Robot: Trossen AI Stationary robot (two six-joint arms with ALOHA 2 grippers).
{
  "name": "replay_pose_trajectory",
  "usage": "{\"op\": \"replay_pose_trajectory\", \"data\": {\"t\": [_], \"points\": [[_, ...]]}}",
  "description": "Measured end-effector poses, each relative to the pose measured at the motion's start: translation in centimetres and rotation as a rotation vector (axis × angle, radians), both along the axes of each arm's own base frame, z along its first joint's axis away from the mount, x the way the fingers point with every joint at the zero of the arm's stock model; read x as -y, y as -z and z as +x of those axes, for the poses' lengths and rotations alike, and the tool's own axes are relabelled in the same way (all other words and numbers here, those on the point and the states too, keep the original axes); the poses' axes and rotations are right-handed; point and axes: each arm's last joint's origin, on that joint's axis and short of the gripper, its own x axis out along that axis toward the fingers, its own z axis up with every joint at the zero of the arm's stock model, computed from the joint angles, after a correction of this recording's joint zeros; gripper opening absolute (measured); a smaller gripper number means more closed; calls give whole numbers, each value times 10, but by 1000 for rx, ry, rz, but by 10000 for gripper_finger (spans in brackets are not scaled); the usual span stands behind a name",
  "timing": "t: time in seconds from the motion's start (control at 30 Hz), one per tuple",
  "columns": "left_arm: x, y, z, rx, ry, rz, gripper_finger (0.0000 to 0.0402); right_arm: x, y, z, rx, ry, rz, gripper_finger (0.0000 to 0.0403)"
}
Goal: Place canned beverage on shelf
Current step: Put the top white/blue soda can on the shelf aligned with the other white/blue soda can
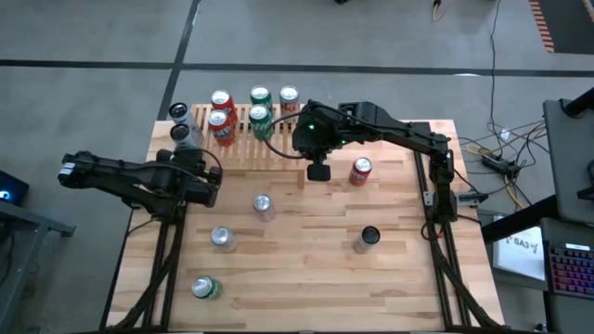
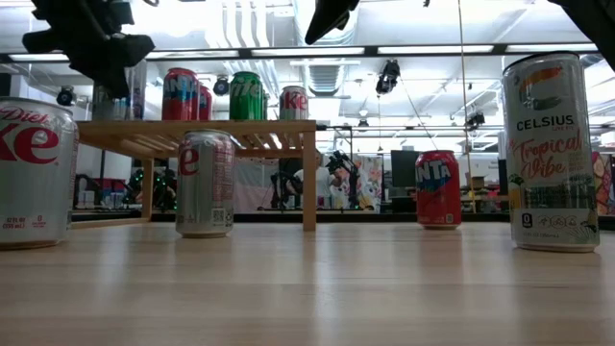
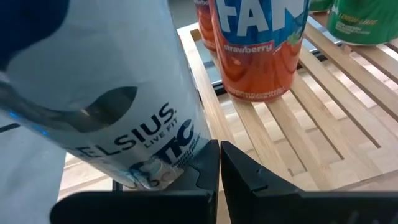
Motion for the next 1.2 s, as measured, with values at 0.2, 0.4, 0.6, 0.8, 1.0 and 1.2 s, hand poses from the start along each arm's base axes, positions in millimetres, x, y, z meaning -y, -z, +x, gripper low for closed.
{"op": "replay_pose_trajectory", "data": {"t": [0.2,0.4,0.6,0.8,1.0,1.2], "points": [[0,-3,-3,0,1,-32,0,0,0,0,0,1,1,27],[2,-11,-2,-20,50,-97,0,0,0,0,-1,-1,-1,27],[8,-32,8,26,186,-95,0,0,-1,2,22,-20,-11,27],[17,-53,16,56,354,-31,0,-3,-4,5,71,-118,50,27],[28,-73,13,65,562,38,0,-3,-4,8,94,-146,47,27],[39,-92,6,109,917,89,0,-6,-2,12,160,-245,111,27]]}}
